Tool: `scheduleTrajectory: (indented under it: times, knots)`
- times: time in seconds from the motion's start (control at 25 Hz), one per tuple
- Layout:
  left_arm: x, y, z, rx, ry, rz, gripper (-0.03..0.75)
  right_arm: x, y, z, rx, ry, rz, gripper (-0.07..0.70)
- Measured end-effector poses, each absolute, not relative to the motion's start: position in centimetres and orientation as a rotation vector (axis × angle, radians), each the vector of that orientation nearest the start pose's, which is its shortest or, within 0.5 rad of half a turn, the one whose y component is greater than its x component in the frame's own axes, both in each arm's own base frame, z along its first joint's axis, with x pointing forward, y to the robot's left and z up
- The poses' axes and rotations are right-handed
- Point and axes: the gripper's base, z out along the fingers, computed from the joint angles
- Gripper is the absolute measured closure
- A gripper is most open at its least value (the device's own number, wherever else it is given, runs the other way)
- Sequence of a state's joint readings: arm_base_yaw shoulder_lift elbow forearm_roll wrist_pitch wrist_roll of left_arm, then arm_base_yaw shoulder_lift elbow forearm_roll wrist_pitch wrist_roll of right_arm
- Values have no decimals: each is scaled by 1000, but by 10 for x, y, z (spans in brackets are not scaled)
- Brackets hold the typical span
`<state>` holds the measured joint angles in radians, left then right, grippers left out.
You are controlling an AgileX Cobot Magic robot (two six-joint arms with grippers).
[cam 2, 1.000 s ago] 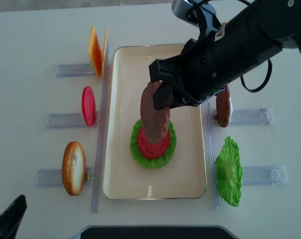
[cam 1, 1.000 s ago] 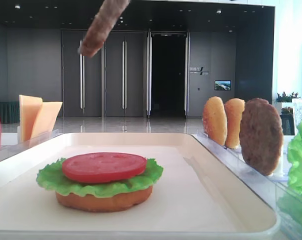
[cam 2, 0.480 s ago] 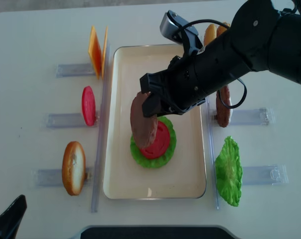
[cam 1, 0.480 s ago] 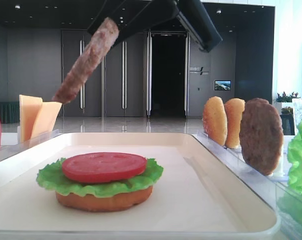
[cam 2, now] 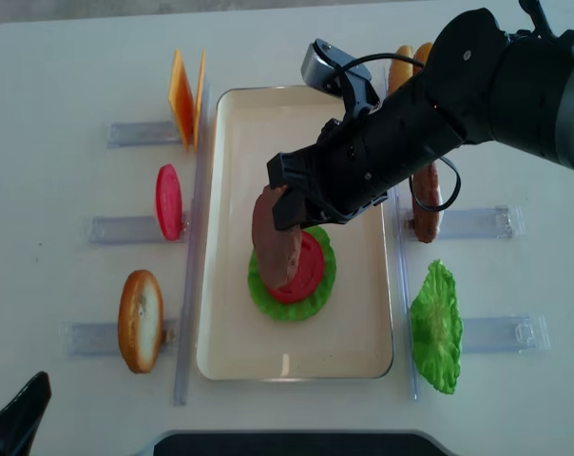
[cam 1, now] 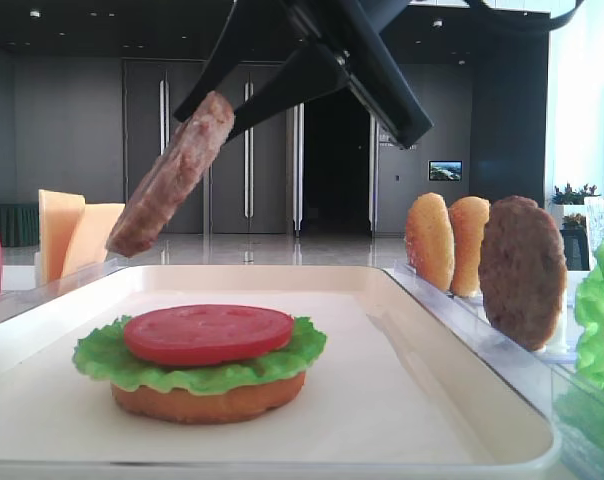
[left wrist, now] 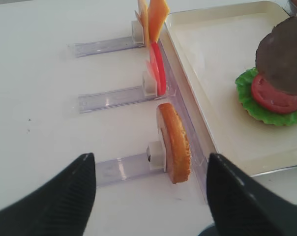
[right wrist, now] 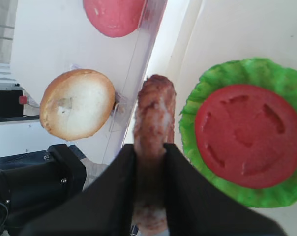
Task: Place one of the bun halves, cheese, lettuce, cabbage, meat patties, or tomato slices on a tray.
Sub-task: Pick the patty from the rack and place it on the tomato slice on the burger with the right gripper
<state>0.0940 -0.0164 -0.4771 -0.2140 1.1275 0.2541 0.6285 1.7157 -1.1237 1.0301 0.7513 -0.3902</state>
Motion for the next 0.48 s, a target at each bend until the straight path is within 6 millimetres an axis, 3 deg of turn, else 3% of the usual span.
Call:
scheduleTrajectory:
  times: [0.48]
  knots:
    - [-7, -18, 267, 185, 2090, -50, 181, 258, 255, 212, -483, 2714, 1194, 510]
